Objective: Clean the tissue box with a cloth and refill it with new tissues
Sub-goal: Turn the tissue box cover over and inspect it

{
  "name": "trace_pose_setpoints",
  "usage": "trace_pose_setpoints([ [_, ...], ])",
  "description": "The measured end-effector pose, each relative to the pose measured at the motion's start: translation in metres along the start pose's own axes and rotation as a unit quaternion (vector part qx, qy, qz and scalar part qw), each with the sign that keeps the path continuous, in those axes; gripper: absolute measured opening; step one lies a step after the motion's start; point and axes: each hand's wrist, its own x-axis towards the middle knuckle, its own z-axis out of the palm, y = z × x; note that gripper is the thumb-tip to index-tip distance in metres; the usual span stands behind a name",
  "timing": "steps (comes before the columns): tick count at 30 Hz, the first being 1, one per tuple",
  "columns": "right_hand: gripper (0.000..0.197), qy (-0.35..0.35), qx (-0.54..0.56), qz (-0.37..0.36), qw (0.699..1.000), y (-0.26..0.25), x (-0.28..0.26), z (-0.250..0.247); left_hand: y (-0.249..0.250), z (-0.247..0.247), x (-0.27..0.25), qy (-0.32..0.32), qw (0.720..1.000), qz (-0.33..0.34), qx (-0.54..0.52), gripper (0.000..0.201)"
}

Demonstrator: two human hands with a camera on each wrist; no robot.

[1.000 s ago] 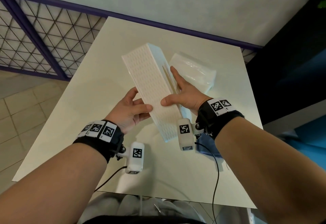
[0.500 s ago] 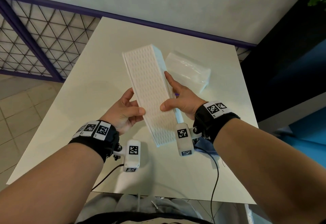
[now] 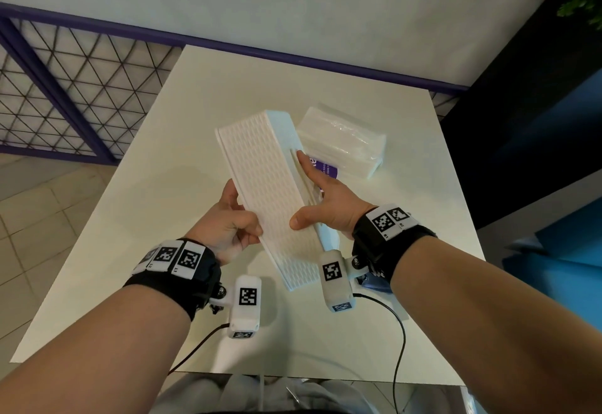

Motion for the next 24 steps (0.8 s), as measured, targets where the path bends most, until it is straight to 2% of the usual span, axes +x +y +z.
trace_pose_setpoints([
  [6,0.124,0.004,-0.029,-0.004,1.0,-0.001,0.004,0.002,0.005,0.004,0.0,0.023,1.0,-0.002,-0.004,0.083],
  [10,0.119,0.015,-0.032,-0.014,0.999,0.0,0.006,0.001,0.003,0.003,0.001,0.033,0.999,0.007,-0.004,0.08],
  [12,0.107,0.055,-0.044,-0.008,0.997,-0.004,0.007,0.001,0.003,0.003,0.003,0.056,0.998,0.014,-0.009,0.076],
  [14,0.086,0.082,-0.082,0.012,0.993,-0.01,0.009,0.002,0.004,0.005,0.007,0.079,0.996,0.02,-0.022,0.071],
  [17,0.072,0.049,-0.132,0.034,0.989,-0.017,0.007,0.004,0.005,0.01,0.009,0.076,0.997,0.025,-0.005,0.066],
  [19,0.059,0.058,-0.121,0.036,0.99,-0.017,0.007,0.001,0.006,0.012,0.009,0.064,0.997,0.027,0.012,0.064],
  [24,0.052,0.063,-0.138,0.045,0.987,-0.018,0.01,-0.006,0.007,0.014,0.01,0.056,0.998,0.026,0.026,0.069],
])
